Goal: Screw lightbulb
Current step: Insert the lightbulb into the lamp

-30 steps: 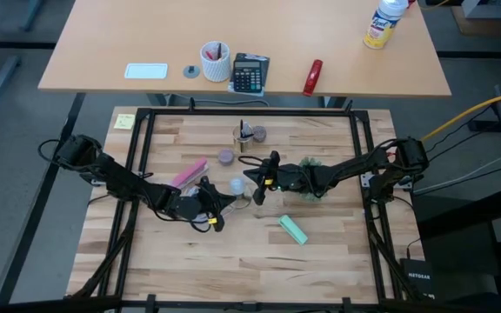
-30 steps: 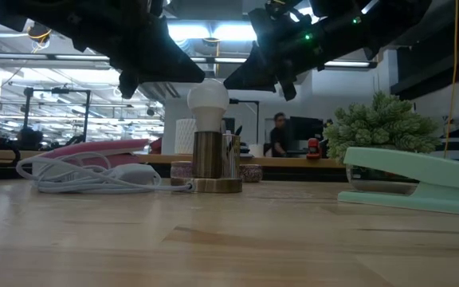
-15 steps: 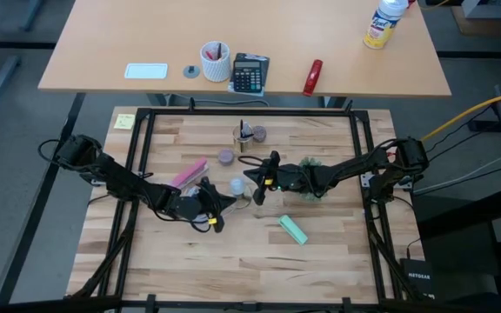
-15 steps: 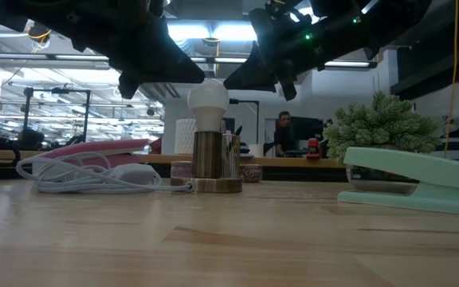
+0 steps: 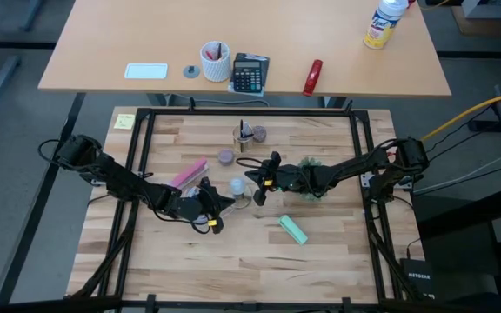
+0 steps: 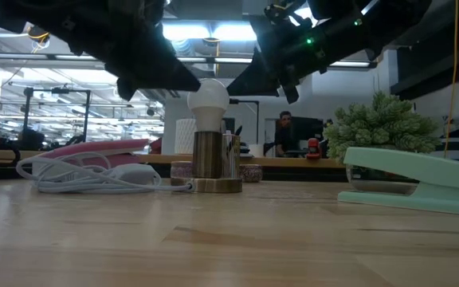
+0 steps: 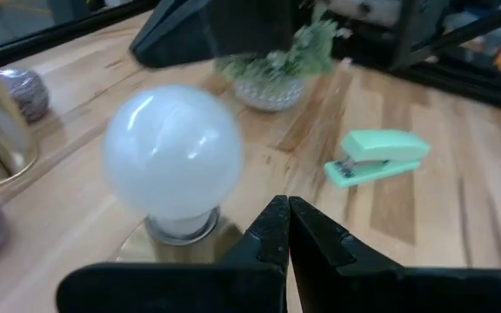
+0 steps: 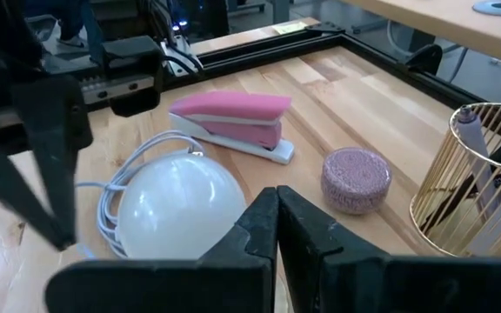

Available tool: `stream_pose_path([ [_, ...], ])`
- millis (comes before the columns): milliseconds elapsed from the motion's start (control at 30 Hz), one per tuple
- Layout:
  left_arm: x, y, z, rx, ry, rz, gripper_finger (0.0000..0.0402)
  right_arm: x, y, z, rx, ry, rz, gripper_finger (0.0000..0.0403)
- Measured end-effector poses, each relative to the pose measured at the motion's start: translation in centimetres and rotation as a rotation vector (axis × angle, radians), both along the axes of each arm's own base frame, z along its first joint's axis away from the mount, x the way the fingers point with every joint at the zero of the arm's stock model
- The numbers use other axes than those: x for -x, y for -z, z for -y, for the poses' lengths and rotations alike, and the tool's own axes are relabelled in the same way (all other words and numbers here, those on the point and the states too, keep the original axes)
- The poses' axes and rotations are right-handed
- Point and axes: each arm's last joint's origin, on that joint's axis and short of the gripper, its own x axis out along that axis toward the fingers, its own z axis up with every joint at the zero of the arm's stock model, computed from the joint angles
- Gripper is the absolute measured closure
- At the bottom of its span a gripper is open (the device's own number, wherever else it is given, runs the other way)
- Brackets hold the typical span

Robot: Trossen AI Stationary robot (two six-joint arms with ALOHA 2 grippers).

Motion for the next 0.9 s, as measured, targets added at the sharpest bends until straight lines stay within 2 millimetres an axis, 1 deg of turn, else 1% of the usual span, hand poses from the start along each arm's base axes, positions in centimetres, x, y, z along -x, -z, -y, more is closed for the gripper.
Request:
stream_pose_path([
  [100,0.1,0.3,-0.1,0.012,-0.017,-0.023,0.04,0.0,0.0,0.0,0.006,-0.003,0.0,0.0388],
  [233,0.2,0.4,-0.1,0.011,-0.017,-0.03,0.04,-0.1,-0.4,0.1,0.075,-0.027,0.017,0.0388],
  [367,0.2,0.4,0.0,0.013,-0.017,-0.03,0.04,-0.3,-0.8,0.9,0.108,-0.028,0.053,0.0388],
  [533,0.2,0.4,-0.1,0.014,-0.02,-0.03,0.04,-0.4,-0.8,1.9,0.069,-0.054,0.057,0.0388],
  [700,0.2,0.4,-0.1,0.006,-0.035,-0.026,0.04,-0.4,-0.7,1.7,0.061,-0.072,0.058,0.0388],
  [900,0.2,0.4,-0.4,0.002,-0.05,-0.025,0.04,-0.9,0.6,0.9,0.05,-0.094,0.042,0.0388],
])
